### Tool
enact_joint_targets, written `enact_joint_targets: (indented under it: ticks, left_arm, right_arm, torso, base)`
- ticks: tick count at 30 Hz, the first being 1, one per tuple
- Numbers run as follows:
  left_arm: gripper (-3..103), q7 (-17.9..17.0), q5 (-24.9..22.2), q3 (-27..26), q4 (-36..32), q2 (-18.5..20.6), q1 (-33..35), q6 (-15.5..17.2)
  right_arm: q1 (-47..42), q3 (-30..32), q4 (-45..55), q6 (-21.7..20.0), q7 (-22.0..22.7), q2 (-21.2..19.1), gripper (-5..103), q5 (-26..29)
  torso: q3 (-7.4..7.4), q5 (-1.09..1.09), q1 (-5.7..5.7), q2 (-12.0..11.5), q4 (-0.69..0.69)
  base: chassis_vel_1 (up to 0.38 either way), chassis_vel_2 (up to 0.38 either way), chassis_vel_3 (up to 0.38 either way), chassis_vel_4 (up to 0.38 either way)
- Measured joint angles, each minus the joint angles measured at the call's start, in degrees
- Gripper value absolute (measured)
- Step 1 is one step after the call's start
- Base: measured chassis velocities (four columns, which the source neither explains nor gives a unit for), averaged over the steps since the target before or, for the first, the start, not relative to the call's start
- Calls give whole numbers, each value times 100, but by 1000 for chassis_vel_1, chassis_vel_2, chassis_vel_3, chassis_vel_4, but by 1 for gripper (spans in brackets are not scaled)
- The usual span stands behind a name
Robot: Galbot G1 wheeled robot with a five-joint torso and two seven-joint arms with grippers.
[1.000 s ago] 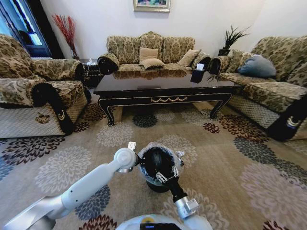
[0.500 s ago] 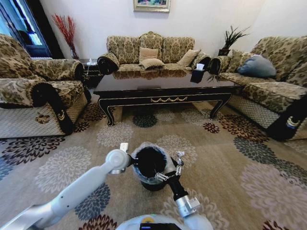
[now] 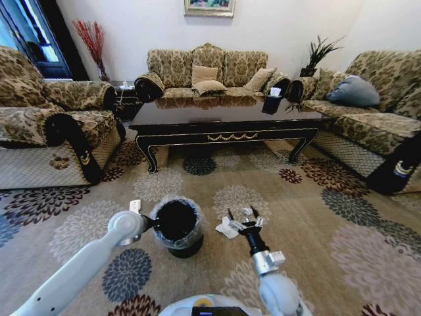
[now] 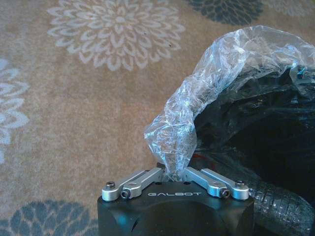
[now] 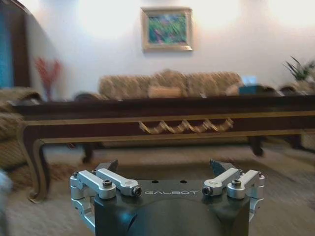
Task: Move to the front of the table and pick up the trash from the floor, then place it into the trash bin.
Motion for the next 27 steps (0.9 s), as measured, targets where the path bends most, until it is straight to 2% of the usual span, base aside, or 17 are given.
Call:
enact_joint_targets:
  ticks: [4, 8, 12, 16, 23, 27]
  left_arm:
    - [0, 0, -14, -97, 44, -24, 55, 0]
    - [0, 18, -15, -160, 150, -48, 60, 0]
    - [0, 102, -15, -248, 265, -72, 70, 0]
    - [0, 122, -21, -413, 265, -89, 169, 0]
    - [0, 121, 15, -521, 236, -149, 310, 0]
    - [0, 123, 45, -589, 216, -148, 427, 0]
  right_arm:
    - [214, 123, -509, -10, 22, -37, 100, 128]
    - [323, 218, -981, -12, 20, -30, 100, 160]
    - [523, 257, -1518, -128, 14, 74, 100, 539]
    - [882, 201, -2175, -298, 10, 179, 100, 941]
    - [1258, 85, -2788, -383, -20, 146, 100, 968]
    - [1485, 2, -3129, -406, -46, 126, 100, 980]
  torso:
    - [0, 0, 0, 0, 5]
    - [0, 0, 0, 0, 5]
    - [0, 0, 0, 0, 1]
    - [0, 0, 0, 0, 6]
    - [0, 0, 0, 0, 2]
    - [0, -1, 0, 0, 6]
  base:
    - [0, 0, 0, 0]
    - [0, 0, 0, 0]
    - [0, 0, 0, 0]
    - [0, 0, 0, 0]
    - [0, 0, 0, 0]
    - [0, 0, 0, 0]
